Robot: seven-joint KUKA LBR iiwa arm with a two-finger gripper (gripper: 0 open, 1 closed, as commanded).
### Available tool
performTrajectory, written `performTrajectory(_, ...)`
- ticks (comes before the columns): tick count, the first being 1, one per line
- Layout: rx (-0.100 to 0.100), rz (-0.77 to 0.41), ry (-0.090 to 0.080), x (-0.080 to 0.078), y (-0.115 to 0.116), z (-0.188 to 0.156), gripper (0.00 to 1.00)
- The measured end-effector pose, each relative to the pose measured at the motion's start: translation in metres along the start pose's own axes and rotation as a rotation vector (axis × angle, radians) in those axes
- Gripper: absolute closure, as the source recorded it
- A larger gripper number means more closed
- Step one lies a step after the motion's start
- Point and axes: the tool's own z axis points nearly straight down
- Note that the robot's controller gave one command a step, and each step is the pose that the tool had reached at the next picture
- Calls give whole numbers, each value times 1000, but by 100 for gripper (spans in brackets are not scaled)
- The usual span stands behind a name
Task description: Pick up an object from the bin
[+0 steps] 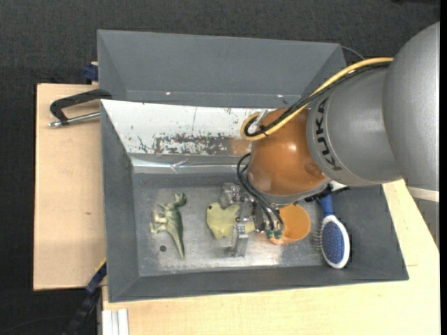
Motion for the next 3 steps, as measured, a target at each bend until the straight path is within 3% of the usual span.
performTrajectory(1, -4, -2, -8, -2, 3, -5, 100)
performTrajectory(2, -2, -35, -17, 10, -13, -114, 100)
performTrajectory(3, -1, -286, -18, 1, -11, -239, 100)
